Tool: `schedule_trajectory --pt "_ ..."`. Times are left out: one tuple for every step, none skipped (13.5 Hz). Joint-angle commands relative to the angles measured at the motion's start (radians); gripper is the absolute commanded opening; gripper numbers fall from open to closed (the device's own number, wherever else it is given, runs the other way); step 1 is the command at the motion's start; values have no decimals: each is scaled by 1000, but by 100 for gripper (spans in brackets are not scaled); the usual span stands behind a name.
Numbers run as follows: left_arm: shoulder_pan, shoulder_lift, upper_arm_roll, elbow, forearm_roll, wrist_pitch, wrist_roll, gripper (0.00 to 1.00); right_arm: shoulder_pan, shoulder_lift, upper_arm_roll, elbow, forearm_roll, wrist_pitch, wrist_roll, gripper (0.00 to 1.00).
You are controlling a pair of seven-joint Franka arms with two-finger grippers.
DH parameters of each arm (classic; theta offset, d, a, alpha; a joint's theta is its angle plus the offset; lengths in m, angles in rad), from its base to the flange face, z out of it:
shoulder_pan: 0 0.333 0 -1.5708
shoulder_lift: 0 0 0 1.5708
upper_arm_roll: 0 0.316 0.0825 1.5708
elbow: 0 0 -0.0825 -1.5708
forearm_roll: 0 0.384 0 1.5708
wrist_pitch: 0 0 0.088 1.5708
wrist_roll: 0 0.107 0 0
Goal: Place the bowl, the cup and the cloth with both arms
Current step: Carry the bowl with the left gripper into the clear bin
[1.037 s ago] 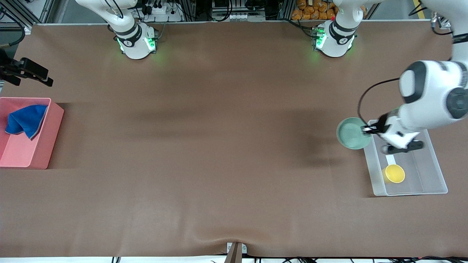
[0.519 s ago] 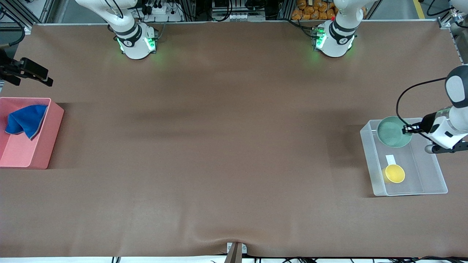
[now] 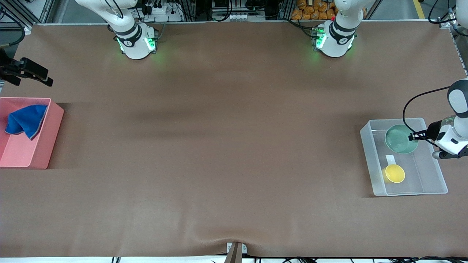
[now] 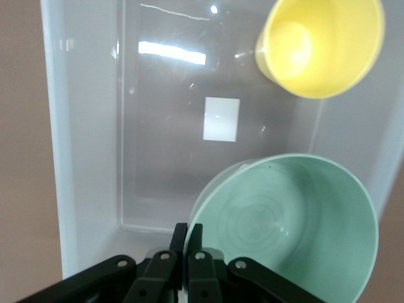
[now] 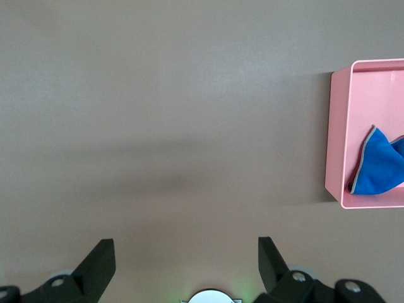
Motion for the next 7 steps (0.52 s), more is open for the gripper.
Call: schedule_trajectory --pt "43 42 -14 4 28 45 15 0 -4 -22 1 -16 11 -2 7 100" --pt "48 48 -14 -5 28 68 15 0 -4 -22 1 -16 11 -2 7 100" --pt "50 59 -14 -22 28 102 15 0 -4 -22 1 -16 11 -2 7 100" --pt "50 67 -14 -43 26 143 15 0 -4 -22 1 -16 11 -2 7 100" --pt "50 73 -13 -60 26 177 15 0 -4 -22 1 -16 11 -2 7 100" --pt "50 82 -13 -69 26 197 15 0 -4 -22 1 -16 11 -2 8 100" --pt "50 87 -13 -78 28 209 17 0 -6 -22 1 -16 11 -2 8 100"
